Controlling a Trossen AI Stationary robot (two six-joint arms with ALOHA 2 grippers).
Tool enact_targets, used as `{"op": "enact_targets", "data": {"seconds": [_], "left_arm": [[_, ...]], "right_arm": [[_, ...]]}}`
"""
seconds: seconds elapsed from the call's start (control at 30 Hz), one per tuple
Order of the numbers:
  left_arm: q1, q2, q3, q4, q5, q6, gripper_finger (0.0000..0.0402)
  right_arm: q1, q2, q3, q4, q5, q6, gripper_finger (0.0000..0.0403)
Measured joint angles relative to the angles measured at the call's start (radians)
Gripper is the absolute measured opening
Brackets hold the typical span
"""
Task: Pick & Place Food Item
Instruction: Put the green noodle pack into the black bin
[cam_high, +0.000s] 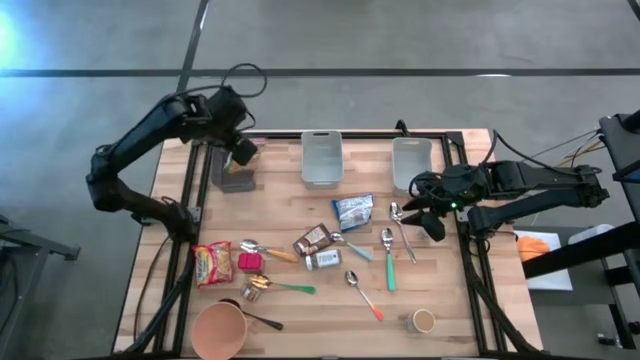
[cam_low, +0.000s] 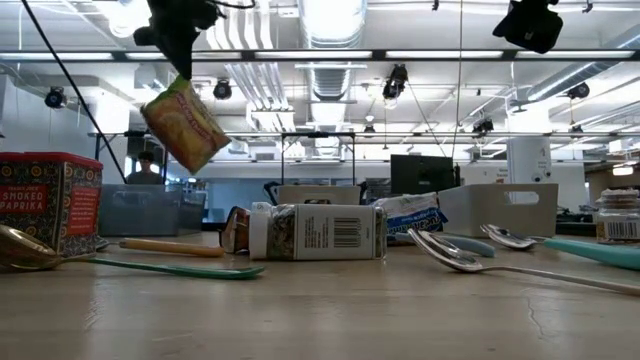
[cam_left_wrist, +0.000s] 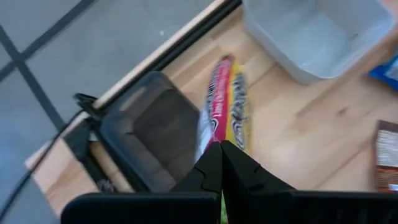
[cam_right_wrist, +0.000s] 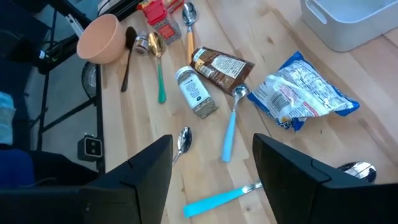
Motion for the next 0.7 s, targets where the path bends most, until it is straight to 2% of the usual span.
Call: {"op": "enact_targets", "data": {"seconds": [0.27,0.7], "left_arm": [[0.092,0.022,0.0,-0.004,-0.052,0.201,0.0],[0.105,0.11,0.0,-0.002,-0.22,0.388,0.0]], "right_arm": [[0.0,0.0,-0.001,0.0,0.004,0.02,0.0219],[0.0,0.013,-0.004,-0.001,0.008,0.041,0.0219]]}}
